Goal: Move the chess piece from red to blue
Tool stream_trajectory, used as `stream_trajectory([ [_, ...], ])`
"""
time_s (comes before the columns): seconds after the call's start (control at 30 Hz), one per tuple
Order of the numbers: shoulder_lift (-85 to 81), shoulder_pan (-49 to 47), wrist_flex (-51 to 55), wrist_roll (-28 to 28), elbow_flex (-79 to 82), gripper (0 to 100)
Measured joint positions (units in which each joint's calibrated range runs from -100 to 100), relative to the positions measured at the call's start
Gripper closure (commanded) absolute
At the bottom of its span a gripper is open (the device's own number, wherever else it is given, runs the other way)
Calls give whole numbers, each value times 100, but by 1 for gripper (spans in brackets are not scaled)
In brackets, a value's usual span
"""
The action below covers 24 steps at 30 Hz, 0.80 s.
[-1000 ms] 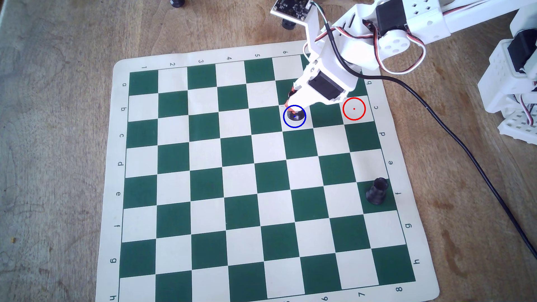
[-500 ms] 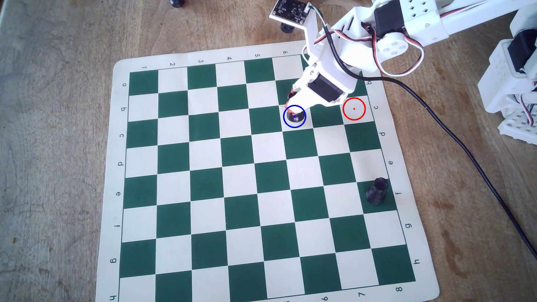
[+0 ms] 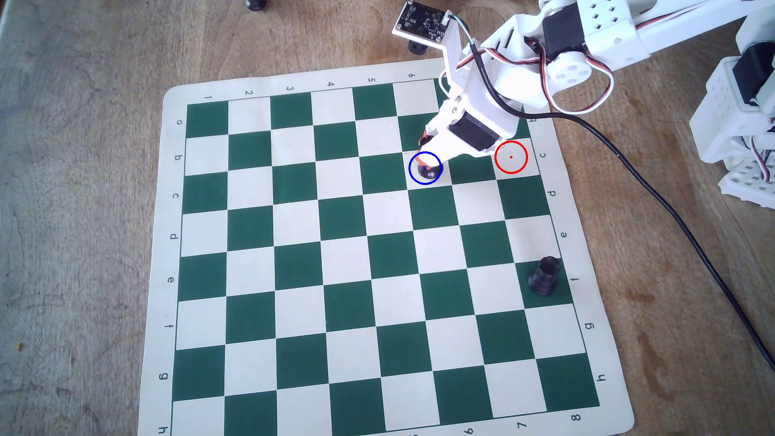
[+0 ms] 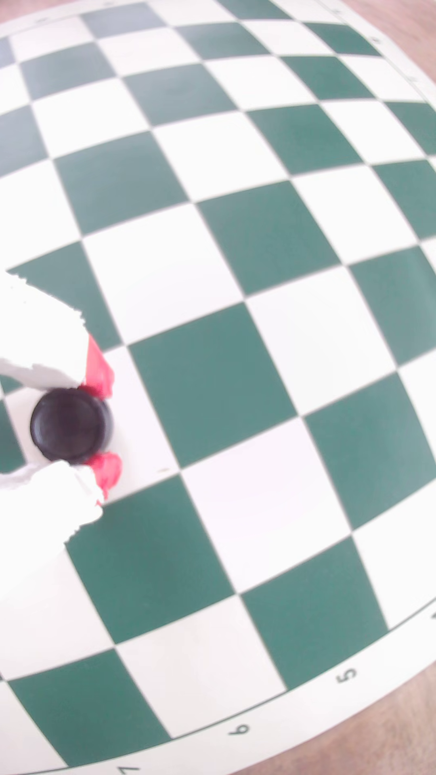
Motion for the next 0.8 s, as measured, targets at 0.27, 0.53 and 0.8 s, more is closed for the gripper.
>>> stream_trajectory([
  [0.27, 0, 0, -406, 29, 371, 70],
  [0.53, 0, 0, -398, 59, 371, 63],
  [0.8, -947, 265, 470, 249, 371, 63],
])
